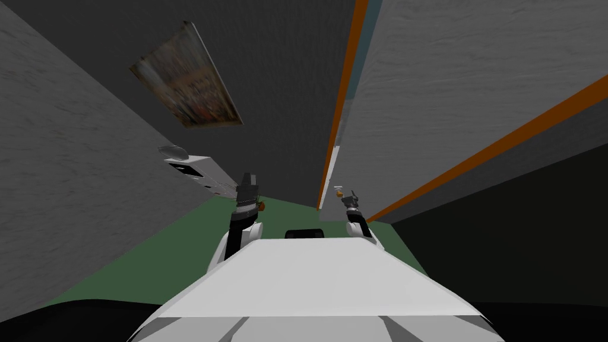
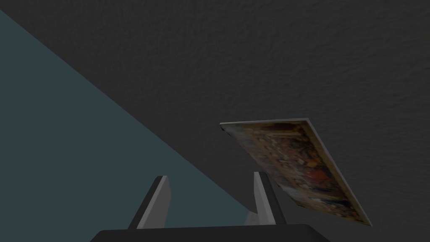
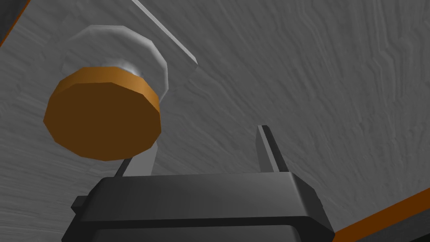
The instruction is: Pull the door open
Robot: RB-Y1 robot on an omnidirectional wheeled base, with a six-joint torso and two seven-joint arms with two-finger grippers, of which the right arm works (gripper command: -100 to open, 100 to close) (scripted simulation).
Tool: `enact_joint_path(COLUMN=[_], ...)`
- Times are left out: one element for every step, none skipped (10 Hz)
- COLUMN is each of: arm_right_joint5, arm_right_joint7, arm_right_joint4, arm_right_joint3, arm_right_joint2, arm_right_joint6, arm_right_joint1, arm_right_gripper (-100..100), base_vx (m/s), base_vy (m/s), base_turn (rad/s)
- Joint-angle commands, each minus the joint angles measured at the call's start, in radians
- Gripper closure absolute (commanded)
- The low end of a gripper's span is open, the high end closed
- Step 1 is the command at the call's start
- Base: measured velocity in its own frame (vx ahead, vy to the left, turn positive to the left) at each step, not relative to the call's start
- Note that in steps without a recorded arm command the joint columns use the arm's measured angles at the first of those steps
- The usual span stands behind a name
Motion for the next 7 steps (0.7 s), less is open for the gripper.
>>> enact_joint_path(arm_right_joint5=[0.005,-0.022,-0.022,-0.022,-0.052,-0.052,-0.052], arm_right_joint7=[-0.001,-0.039,-0.039,-0.039,-0.079,-0.079,-0.079], arm_right_joint4=[-0.005,-0.012,-0.012,-0.012,-0.019,-0.019,-0.019], arm_right_joint3=[0.028,0.039,0.039,0.039,0.051,0.051,0.051], arm_right_joint2=[0.014,0.008,0.008,0.008,0.001,0.001,0.001], arm_right_joint6=[0.001,0.007,0.007,0.007,0.013,0.013,0.013], arm_right_joint1=[-0.005,0.0,0.0,0.0,0.005,0.005,0.005], arm_right_gripper=[-100,-100,-100,-100,-100,-100,-100], base_vx=[0.0,-0.033,-0.036,-0.013,-0.032,-0.039,-0.022], base_vy=[0.0,-0.01,-0.018,-0.006,-0.004,-0.012,-0.004], base_turn=[0.0,0.043,0.022,-0.011,0.023,0.015,0.02])
